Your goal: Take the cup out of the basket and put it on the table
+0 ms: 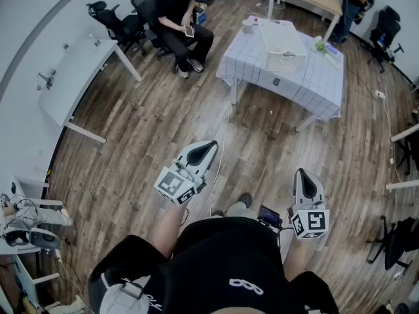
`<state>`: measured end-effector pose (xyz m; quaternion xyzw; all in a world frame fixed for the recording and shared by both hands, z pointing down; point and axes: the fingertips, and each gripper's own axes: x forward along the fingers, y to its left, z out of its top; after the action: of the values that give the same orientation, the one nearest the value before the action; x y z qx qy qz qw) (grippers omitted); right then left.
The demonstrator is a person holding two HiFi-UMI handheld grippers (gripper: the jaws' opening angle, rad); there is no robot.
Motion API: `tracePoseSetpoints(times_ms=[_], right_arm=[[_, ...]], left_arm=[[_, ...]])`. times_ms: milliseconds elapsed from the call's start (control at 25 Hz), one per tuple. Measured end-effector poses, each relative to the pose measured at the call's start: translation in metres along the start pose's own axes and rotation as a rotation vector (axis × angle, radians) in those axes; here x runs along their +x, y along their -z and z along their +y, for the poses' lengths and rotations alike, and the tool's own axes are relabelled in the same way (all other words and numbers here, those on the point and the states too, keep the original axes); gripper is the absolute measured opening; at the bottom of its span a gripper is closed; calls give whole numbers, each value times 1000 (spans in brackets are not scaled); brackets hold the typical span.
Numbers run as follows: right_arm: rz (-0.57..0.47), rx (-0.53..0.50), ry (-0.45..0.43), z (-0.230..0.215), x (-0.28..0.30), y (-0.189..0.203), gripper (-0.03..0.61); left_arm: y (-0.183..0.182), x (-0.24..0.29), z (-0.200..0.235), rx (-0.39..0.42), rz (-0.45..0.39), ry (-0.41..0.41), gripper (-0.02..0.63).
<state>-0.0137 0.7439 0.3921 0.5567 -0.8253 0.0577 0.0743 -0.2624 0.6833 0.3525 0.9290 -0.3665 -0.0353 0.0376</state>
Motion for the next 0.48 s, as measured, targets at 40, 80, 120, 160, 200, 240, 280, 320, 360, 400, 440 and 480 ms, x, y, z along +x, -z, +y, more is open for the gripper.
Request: tracePoseSetpoints(times_ms=[40,80,120,160,200,240,280,320,360,400,440,480], right_arm=[[-6,4,-7,-6,5,1,20],[-11,7,-13,-11,9,1,20],[-15,10,-19,-17,13,2,20],[-17,13,-23,-23,17,2,20],[-18,14,-28,-29,20,3,20],[-18,15,-33,-35,23,3,20],[-17,15,-39,-41,27,3,21],[-15,14,-46,-47,31,3,20],[-14,12,-55,-53,36,2,20],[-14,10,-62,-57,40,2,21],[-13,9,-68,-61,43,1,21],[-14,10,-72,-65,46,0,20]], left_arm=[[0,7,1,6,0,-2,6],[-1,15,1,11,0,-5,6],[-2,22,1,17,2,-8,6],[-4,29,1,23,5,-10,6],[-5,35,1,26,8,-13,6],[-5,40,-1,27,10,-17,6],[-5,45,-3,25,10,-23,6],[-4,50,-4,24,11,-30,6],[-2,55,-5,23,13,-36,6],[0,60,-5,22,17,-43,6],[2,64,-5,19,22,-48,6],[3,68,-4,16,26,-51,6]])
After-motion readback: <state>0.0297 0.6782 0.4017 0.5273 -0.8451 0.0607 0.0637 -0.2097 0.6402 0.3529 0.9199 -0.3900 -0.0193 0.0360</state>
